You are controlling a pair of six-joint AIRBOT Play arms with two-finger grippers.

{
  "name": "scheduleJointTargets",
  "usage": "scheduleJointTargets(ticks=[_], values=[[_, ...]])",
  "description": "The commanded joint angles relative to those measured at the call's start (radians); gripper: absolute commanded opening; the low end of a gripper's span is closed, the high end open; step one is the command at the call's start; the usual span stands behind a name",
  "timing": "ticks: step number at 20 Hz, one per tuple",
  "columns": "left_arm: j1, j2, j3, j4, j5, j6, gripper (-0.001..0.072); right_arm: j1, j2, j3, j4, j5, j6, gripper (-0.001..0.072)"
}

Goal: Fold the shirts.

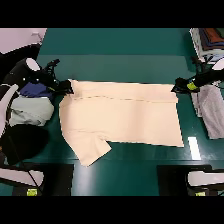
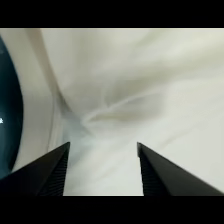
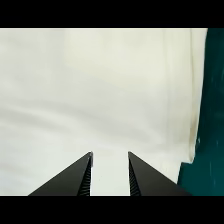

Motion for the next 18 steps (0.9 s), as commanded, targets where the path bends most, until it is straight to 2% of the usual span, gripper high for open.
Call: scheduleJointTargets(ticks=[1, 2, 3, 4, 8, 11, 14, 18], values=[[0.0, 0.115, -0.013, 0.124, -0.084, -0.015, 0.0497, -0.027, 0.119, -0.098, 0.043, 0.022, -0.024, 0.0276], [0.0, 0.158, -0.033, 0.15, -0.118, -0.015, 0.0498, -0.04, 0.172, -0.146, 0.047, 0.026, -0.025, 0.0288], [0.0, 0.212, -0.082, 0.161, -0.139, -0.015, 0.0497, -0.051, 0.222, -0.19, 0.047, 0.034, -0.025, 0.0377], [0.0, 0.272, -0.153, 0.16, -0.135, -0.017, 0.0498, -0.061, 0.265, -0.227, 0.047, 0.041, -0.025, 0.039], [0.0, 0.525, -0.537, 0.107, -0.103, -0.068, 0.0498, -0.069, 0.416, -0.338, 0.047, 0.035, -0.025, 0.0387], [0.0, 0.667, -0.776, -0.003, -0.105, -0.097, 0.0498, -0.068, 0.475, -0.354, 0.048, 0.017, -0.025, 0.0386], [0.0, 0.737, -0.909, -0.104, -0.088, -0.105, 0.0497, -0.068, 0.513, -0.354, 0.048, -0.014, -0.025, 0.0386], [0.0, 0.742, -0.973, -0.118, -0.013, -0.113, 0.0497, -0.068, 0.539, -0.353, 0.047, -0.013, -0.025, 0.0386]])
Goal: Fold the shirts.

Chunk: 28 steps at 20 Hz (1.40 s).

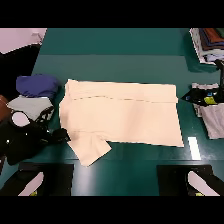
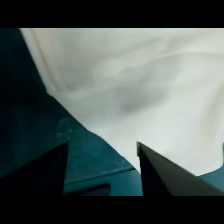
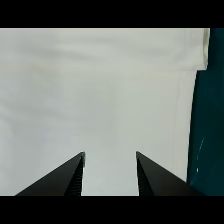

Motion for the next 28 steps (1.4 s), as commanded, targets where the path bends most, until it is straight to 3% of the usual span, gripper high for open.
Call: scheduleJointTargets(ticks=[1, 8, 9, 10, 11, 14, 18, 20, 23, 25, 28], values=[[0.0, 0.025, -0.08, -0.058, 0.073, -0.012, 0.0497, 0.0, 0.026, -0.004, 0.0, -0.007, 0.0, 0.0385], [0.0, 0.025, -0.134, -0.19, 0.244, 0.015, 0.0495, 0.0, 0.026, -0.004, 0.001, 0.012, 0.0, 0.0385], [0.0, 0.025, -0.134, -0.191, 0.242, 0.014, 0.0463, 0.0, 0.026, -0.004, 0.0, 0.027, 0.0, 0.0386], [0.0, 0.025, -0.134, -0.192, 0.237, 0.015, 0.0156, -0.003, 0.026, -0.004, -0.005, 0.053, -0.001, 0.0385], [0.0, 0.026, -0.132, -0.192, 0.235, 0.022, 0.0032, -0.016, 0.026, -0.004, -0.011, 0.089, -0.014, 0.0386], [0.0, 0.028, -0.084, -0.183, 0.149, 0.059, 0.0022, -0.113, 0.042, -0.045, -0.018, 0.199, -0.037, 0.0386], [0.0, 0.032, 0.002, -0.181, 0.101, 0.094, 0.0022, -0.331, 0.138, -0.306, -0.175, 0.225, -0.037, 0.039], [0.0, 0.032, 0.027, -0.181, 0.107, 0.095, 0.0023, -0.436, 0.141, -0.429, -0.18, 0.218, -0.037, 0.0511], [0.0, 0.032, 0.034, -0.177, 0.108, 0.095, 0.0023, -0.496, 0.069, -0.551, -0.093, 0.191, -0.05, 0.0504], [0.0, 0.032, 0.034, -0.166, 0.107, 0.095, 0.0023, -0.465, 0.005, -0.58, -0.023, 0.152, -0.067, 0.0437], [0.0, 0.032, 0.034, -0.148, 0.102, 0.113, 0.0023, -0.373, -0.06, -0.563, 0.03, 0.097, -0.071, 0.0421]])
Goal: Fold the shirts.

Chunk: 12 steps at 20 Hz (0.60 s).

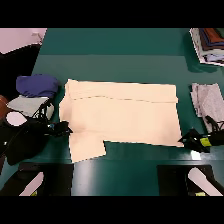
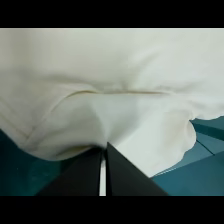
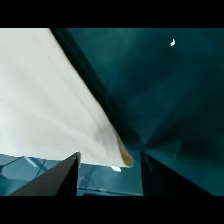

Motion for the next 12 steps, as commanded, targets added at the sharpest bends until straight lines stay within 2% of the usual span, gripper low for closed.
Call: scheduleJointTargets(ticks=[1, 3, 5, 9, 12], values=[[0.0, 0.001, 0.004, 0.03, -0.021, 0.024, 0.0023, 0.084, -0.071, -0.003, 0.051, -0.061, -0.011, 0.0317], [0.0, 0.001, 0.004, 0.087, -0.076, 0.024, 0.0022, 0.14, -0.075, 0.034, 0.042, -0.051, -0.011, 0.014], [0.0, 0.001, 0.01, 0.155, -0.159, 0.021, 0.0021, 0.177, -0.048, 0.075, 0.04, -0.022, -0.012, 0.0017], [0.0, 0.039, 0.038, 0.196, -0.247, 0.007, 0.0021, 0.203, 0.1, 0.153, -0.109, 0.133, -0.011, 0.0016], [0.0, 0.169, 0.043, 0.196, -0.321, -0.058, 0.002, 0.202, 0.238, 0.192, -0.238, 0.279, -0.01, 0.0016]])
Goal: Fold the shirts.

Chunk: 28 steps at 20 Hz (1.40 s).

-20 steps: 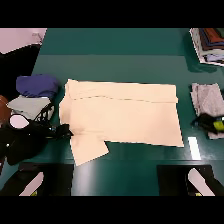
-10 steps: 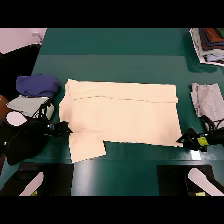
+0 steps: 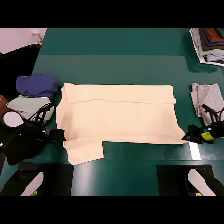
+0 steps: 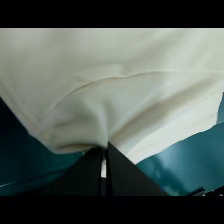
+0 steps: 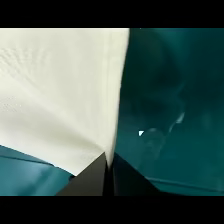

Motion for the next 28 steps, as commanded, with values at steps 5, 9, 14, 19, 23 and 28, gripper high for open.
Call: scheduleJointTargets(ticks=[5, 9, 14, 19, 23, 28], values=[[0.0, 0.154, 0.157, 0.016, -0.116, -0.101, 0.0021, 0.062, 0.183, 0.136, -0.124, 0.103, 0.055, 0.0014], [0.0, -0.002, 0.272, 0.014, 0.119, -0.047, 0.0022, 0.184, -0.027, 0.271, -0.124, -0.051, 0.074, 0.0015], [0.0, -0.384, 0.433, 0.008, 0.306, 0.066, 0.0023, 0.273, -0.358, 0.489, -0.122, -0.166, 0.08, 0.0017], [0.0, -0.642, 0.569, -0.003, 0.422, 0.087, 0.0024, 0.304, -0.592, 0.673, -0.094, -0.201, 0.08, 0.0017], [0.0, -0.672, 0.595, -0.037, 0.476, 0.084, 0.0479, 0.27, -0.694, 0.775, 0.092, -0.206, 0.033, 0.0219], [0.0, -0.669, 0.655, -0.044, 0.313, 0.084, 0.0386, 0.166, -0.698, 0.776, 0.242, -0.11, -0.028, 0.0498]])
